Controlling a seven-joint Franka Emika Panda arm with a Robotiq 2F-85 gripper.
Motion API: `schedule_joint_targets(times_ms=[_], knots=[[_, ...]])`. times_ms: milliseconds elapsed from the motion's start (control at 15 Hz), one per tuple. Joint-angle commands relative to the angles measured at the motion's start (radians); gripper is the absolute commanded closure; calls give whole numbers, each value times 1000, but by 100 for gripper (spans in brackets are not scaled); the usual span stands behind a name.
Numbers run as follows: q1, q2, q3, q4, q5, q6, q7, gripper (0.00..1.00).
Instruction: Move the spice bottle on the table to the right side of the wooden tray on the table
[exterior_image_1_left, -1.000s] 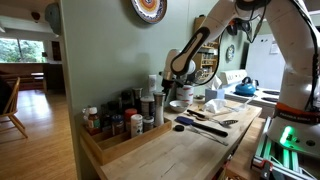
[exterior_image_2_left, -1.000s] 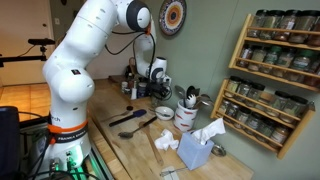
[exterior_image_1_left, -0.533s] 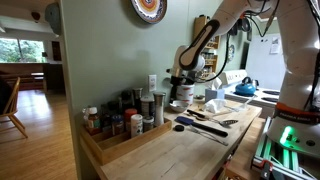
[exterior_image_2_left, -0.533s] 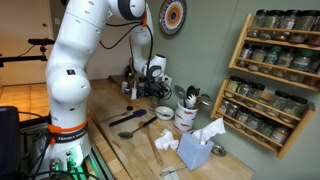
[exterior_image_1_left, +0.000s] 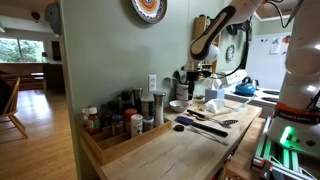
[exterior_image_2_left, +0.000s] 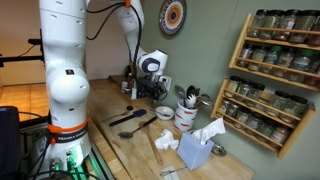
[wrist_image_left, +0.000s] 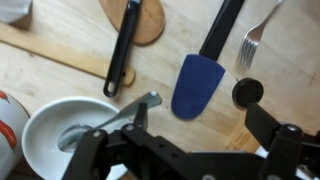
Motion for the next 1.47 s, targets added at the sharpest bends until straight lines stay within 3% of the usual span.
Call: schedule_joint_targets(times_ms=[0,333,733,1000,1067,1400], knots=[[38,-181,-100,-100,-70,-149,138,0],[34,-343,-167,-144,-196,-337,335,0],[14,-582,-191,-253,-314,-284,455,0],[11,-704,-192,-267,-353,-290,508,0],[28,-610,-200,-210,-334,-318,488,0],[30,-620,-202,-211,-334,-318,488,0]])
